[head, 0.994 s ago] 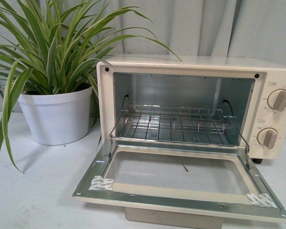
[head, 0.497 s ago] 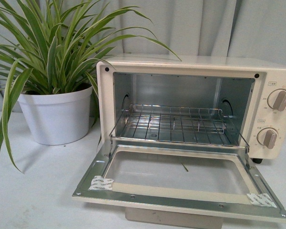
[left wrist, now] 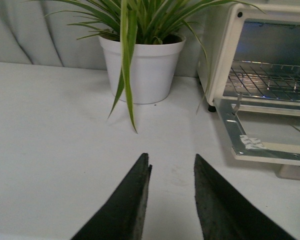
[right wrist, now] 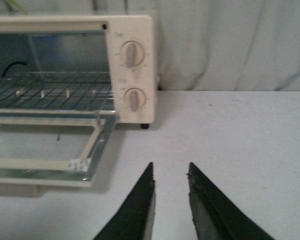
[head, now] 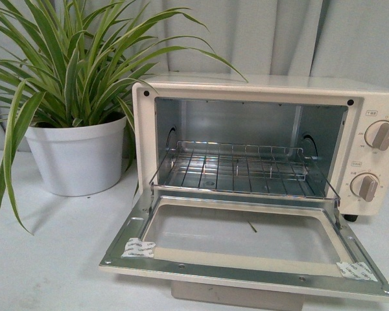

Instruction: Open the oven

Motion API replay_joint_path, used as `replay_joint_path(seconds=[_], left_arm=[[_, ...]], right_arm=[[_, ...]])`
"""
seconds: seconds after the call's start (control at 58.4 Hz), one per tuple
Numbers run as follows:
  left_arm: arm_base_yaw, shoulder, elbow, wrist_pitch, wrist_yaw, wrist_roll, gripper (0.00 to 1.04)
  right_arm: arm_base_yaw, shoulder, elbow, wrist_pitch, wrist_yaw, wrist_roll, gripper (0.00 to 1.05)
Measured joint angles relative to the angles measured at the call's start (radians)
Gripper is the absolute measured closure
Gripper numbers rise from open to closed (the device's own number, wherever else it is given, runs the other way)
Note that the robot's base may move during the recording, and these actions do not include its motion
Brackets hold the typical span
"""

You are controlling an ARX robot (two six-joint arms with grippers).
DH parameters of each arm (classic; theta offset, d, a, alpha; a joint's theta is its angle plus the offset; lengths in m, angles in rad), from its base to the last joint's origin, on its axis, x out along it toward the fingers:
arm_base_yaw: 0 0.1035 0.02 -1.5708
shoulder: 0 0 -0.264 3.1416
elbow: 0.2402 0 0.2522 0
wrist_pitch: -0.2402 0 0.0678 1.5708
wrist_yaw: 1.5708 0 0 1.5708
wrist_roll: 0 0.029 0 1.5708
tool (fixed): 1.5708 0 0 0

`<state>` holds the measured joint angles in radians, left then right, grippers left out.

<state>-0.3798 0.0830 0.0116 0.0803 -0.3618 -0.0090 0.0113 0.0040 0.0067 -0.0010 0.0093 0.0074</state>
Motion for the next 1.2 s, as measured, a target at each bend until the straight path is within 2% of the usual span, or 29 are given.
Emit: replay_joint_path(seconds=[0.12, 0.154, 0.343, 0.428, 0.497, 0.874, 0.908, 0.977, 1.062, 1.114, 1.148, 1.199], left_arm=[[0.087, -0.032, 0.0, -0.034, 0.087, 0.001, 0.95], [0.112, -0.04, 0.0, -0.042, 0.109, 0.0, 1.01], [0.208, -0.064, 0.0, -0.064, 0.199, 0.002, 1.01], [0.319, -0.077, 0.0, -0.078, 0.338, 0.004, 1.01], [0.368, -0.078, 0.0, -0.08, 0.345, 0.004, 1.01], [0.375, -0.079, 0.0, -0.08, 0.358, 0.004, 1.01], [0.375, -0.079, 0.0, -0.08, 0.358, 0.004, 0.95], [0.375, -0.079, 0.0, -0.08, 0.358, 0.004, 0.77], [0.375, -0.079, 0.0, -0.08, 0.358, 0.004, 0.62], [0.375, -0.079, 0.0, -0.08, 0.358, 0.004, 0.52], [0.375, -0.079, 0.0, -0.08, 0.358, 0.004, 0.41], [0.375, -0.079, 0.0, -0.08, 0.358, 0.004, 0.32]], right_arm=[[-0.007, 0.0, 0.0, 0.0, -0.005, -0.005, 1.04], [-0.007, 0.0, 0.0, 0.0, -0.005, -0.003, 1.03], [-0.008, 0.0, 0.0, 0.0, -0.007, -0.004, 1.04], [-0.008, 0.0, 0.0, 0.0, -0.007, -0.004, 1.04], [-0.008, 0.0, 0.0, 0.0, -0.007, -0.004, 1.04], [-0.009, 0.0, 0.0, 0.0, -0.007, -0.004, 1.04], [-0.009, 0.0, 0.0, 0.0, -0.007, -0.005, 1.03], [-0.009, 0.0, 0.0, 0.0, -0.007, -0.005, 0.86], [-0.009, 0.0, 0.0, 0.0, -0.007, -0.005, 0.7], [-0.009, 0.0, 0.0, 0.0, -0.007, -0.005, 0.59], [-0.009, 0.0, 0.0, 0.0, -0.007, -0.005, 0.5], [-0.009, 0.0, 0.0, 0.0, -0.007, -0.005, 0.39]])
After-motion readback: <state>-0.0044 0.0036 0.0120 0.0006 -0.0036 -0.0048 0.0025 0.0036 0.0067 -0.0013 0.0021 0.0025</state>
